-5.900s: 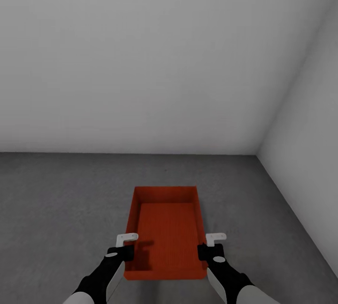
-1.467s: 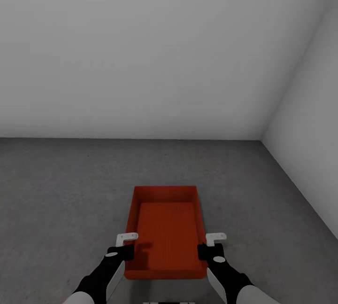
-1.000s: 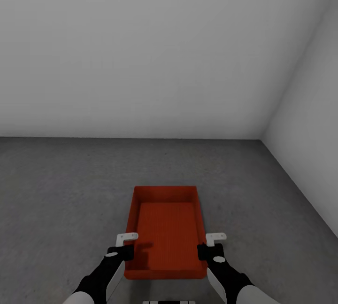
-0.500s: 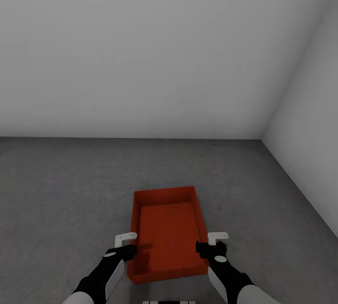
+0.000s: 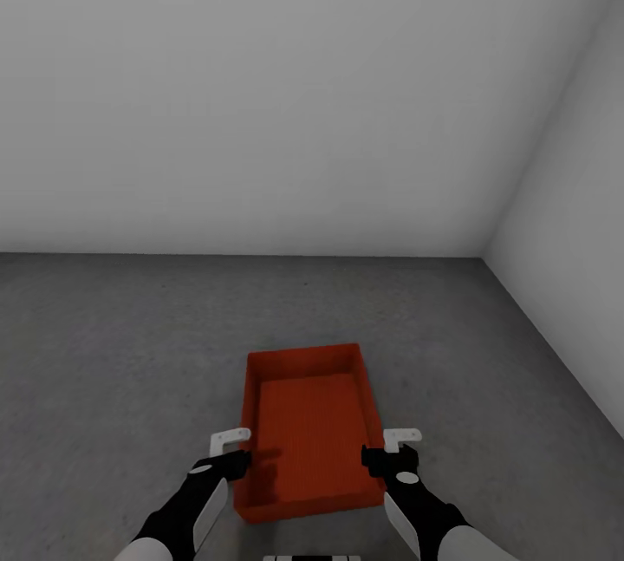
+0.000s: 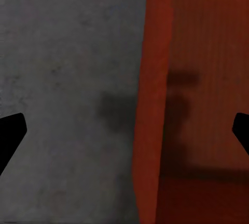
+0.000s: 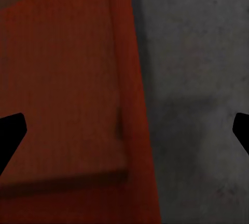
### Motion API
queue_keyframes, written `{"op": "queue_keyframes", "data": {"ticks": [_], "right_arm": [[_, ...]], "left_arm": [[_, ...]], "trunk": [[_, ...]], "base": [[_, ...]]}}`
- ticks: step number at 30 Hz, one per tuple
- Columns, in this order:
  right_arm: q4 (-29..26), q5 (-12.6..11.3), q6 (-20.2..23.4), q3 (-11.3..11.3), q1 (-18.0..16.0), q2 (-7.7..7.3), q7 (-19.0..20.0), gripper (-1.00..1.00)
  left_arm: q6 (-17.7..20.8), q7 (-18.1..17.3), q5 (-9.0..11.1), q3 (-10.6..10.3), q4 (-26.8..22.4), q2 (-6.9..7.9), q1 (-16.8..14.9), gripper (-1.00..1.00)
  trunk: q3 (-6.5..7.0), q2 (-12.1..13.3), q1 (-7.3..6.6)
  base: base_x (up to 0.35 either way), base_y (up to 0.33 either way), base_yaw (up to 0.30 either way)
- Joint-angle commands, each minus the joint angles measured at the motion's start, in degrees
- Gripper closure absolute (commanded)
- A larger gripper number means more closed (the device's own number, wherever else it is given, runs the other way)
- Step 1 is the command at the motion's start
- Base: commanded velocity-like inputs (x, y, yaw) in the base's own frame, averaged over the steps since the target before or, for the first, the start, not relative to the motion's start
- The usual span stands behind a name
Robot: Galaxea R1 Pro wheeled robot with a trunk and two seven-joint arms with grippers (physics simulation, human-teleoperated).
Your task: Move the two storage containers from the living room to the garage. In the garage, place one container on the floor and stack the other container on top of it (either order is fine).
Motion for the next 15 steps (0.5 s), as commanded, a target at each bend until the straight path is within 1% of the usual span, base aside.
{"op": "queue_keyframes", "data": {"ticks": [1, 5, 15], "right_arm": [[0.07, -0.54, -0.22, 0.45, -0.04, -0.02, -0.32, -1.0], [0.04, -0.54, -0.13, 0.45, -0.04, 0.02, -0.35, -1.0], [0.02, -0.54, -0.03, 0.52, -0.04, 0.07, -0.49, -1.0]], "left_arm": [[0.27, 0.2, 0.54, 0.15, -0.13, -0.03, 0.0, -1.0], [0.22, 0.2, 0.51, 0.39, -0.2, -0.03, 0.01, -1.0], [0.19, 0.2, 0.5, 0.53, 0.0, -0.03, 0.03, -1.0]], "trunk": [[-0.04, -0.02, -0.01], [-0.04, -0.02, -0.01], [1.75, 3.99, -2.21]], "base": [[0.0, 0.0, 0.0], [0.0, 0.0, 0.0], [0.0, 0.0, 0.0]]}}
